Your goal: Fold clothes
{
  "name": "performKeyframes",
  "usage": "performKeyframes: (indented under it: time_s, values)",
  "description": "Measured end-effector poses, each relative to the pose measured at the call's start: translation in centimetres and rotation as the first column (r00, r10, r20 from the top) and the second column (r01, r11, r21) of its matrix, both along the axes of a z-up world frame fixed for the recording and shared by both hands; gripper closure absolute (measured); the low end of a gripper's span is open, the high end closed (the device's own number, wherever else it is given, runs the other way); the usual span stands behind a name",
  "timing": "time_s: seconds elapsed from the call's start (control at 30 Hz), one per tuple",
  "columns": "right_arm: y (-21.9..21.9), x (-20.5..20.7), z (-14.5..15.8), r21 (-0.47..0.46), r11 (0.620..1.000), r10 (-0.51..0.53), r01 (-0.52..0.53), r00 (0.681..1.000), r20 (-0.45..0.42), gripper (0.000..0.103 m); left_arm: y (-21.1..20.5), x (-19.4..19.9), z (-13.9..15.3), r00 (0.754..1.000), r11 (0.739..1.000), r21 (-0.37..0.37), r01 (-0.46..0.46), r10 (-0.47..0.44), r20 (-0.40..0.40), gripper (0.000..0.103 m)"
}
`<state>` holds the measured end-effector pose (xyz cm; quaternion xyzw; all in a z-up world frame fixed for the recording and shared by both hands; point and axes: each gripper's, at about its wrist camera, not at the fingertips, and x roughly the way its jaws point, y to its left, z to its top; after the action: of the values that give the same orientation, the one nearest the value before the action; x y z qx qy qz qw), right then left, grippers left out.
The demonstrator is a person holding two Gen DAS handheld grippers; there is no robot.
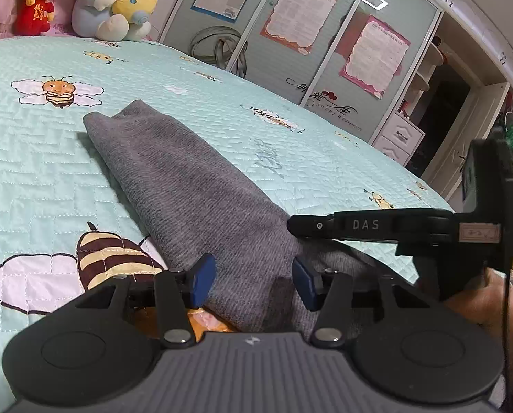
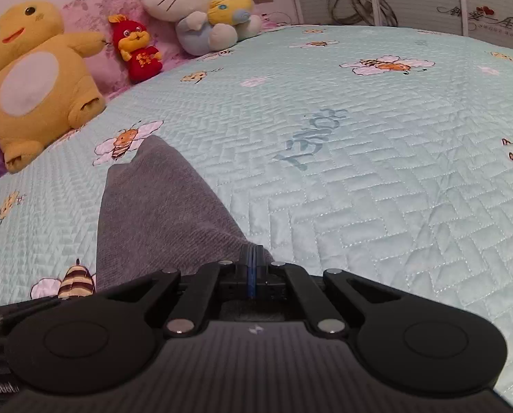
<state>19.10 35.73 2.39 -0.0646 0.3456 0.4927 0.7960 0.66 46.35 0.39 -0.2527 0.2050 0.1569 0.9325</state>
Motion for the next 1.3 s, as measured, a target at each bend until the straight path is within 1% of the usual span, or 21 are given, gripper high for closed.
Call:
performKeyframes:
  time_s: [0.13,0.2,0.23,0.3,0.33,0.4,0.47,0.53,0.6,0.67,0.7,0.73,0.77,0.8,0.83,0.93,1.03,1.07,1.1,1.2,1.3]
  values:
    - [0.2,-1.2,1.6,0.086,0.995,0.051,-0.048,0.998,-0.035,0.098,0.1,0.0,0.0,1.0,1.0,-0.01,-0.006,0.006,0.005,0.049]
    - [1.3,-0.3,1.3,0.11,0.991,0.095,-0.082,0.988,-0.12,0.099,0.1,-0.1,0.0,1.0,1.0,-0.016,-0.007,0.007,0.008,0.049]
    - [2.2,0.2,0.8,0.083,0.993,0.097,-0.086,0.986,-0.136,0.097,0.1,-0.1,0.0,1.0,1.0,-0.019,-0.007,0.007,0.009,0.049]
    - [4.2,0.4,-0.1,-0.025,0.999,0.033,-0.035,0.998,-0.055,0.103,0.0,-0.1,0.0,1.0,1.0,-0.019,-0.007,0.007,0.011,0.049]
    - [4.9,0.4,0.0,-0.041,0.999,0.013,-0.014,1.0,-0.029,0.101,-0.1,-0.1,0.1,1.0,1.0,-0.015,-0.007,0.008,0.01,0.049]
    - [5.5,0.3,1.3,0.005,1.0,0.014,-0.014,1.0,-0.025,0.093,-0.2,-0.2,0.1,1.0,1.0,-0.007,-0.01,0.01,0.008,0.049]
    - [6.2,-0.3,2.9,0.036,0.998,0.054,-0.055,0.998,0.041,0.083,-0.3,-0.3,0.3,1.0,1.0,-0.003,-0.018,0.018,0.01,0.049]
    - [7.7,-0.3,3.7,-0.009,0.997,0.078,-0.077,0.993,0.091,0.048,-0.6,-0.4,0.4,1.0,1.0,0.014,-0.027,0.027,0.006,0.049]
    - [9.6,0.6,3.4,-0.066,0.992,0.11,-0.105,0.992,0.063,0.044,-0.6,-0.4,0.4,1.0,1.0,0.008,-0.03,0.03,0.007,0.048]
    - [11.7,1.5,2.6,-0.127,0.984,0.134,-0.128,0.99,0.037,0.045,-0.5,-0.5,0.3,0.999,0.999,-0.003,-0.032,0.032,0.01,0.048]
    - [12.8,1.8,2.0,-0.161,0.977,0.149,-0.143,0.989,0.026,0.058,-0.4,-0.5,0.3,0.999,0.999,-0.008,-0.033,0.033,0.011,0.048]
    - [14.0,2.1,1.2,-0.197,0.967,0.168,-0.161,0.986,0.018,0.083,-0.3,-0.5,0.2,0.999,0.999,-0.015,-0.034,0.034,0.013,0.048]
    - [14.7,2.0,0.8,-0.214,0.96,0.189,-0.18,0.982,0.02,0.086,-0.2,-0.6,0.2,0.999,0.999,-0.021,-0.035,0.035,0.015,0.049]
    - [15.1,1.7,0.7,-0.211,0.957,0.211,-0.2,0.977,0.034,0.097,-0.2,-0.6,0.2,0.999,0.999,-0.024,-0.036,0.036,0.016,0.049]
    - [15.3,1.5,0.8,-0.202,0.957,0.222,-0.206,0.973,0.062,0.101,-0.2,-0.6,0.2,0.999,0.999,-0.024,-0.036,0.036,0.015,0.049]
    - [15.9,1.4,1.5,-0.161,0.968,0.215,-0.19,0.964,0.155,0.102,-0.4,-0.6,0.3,0.999,0.999,-0.018,-0.037,0.037,0.012,0.049]
    - [15.9,2.3,0.2,-0.216,0.966,0.181,-0.145,0.971,0.156,0.103,-0.3,-0.6,0.2,0.999,0.999,-0.024,-0.036,0.036,0.013,0.049]
    - [14.9,2.5,0.5,-0.188,0.975,0.147,-0.116,0.977,0.157,0.103,-0.3,-0.6,0.2,0.999,0.999,-0.026,-0.036,0.036,0.014,0.049]
    - [13.5,2.8,1.1,-0.142,0.987,0.102,-0.081,0.984,0.146,0.099,-0.2,-0.6,0.2,0.999,0.999,-0.028,-0.036,0.036,0.015,0.049]
    - [7.7,2.9,3.3,0.006,1.0,0.004,-0.004,0.997,0.073,0.098,-0.3,-0.6,0.2,0.999,0.999,-0.028,-0.037,0.038,0.015,0.049]
    - [2.1,1.2,4.0,0.077,0.997,-0.004,0.006,1.0,-0.021,0.098,-0.4,-0.6,0.2,0.999,0.999,-0.025,-0.039,0.039,0.014,0.049]
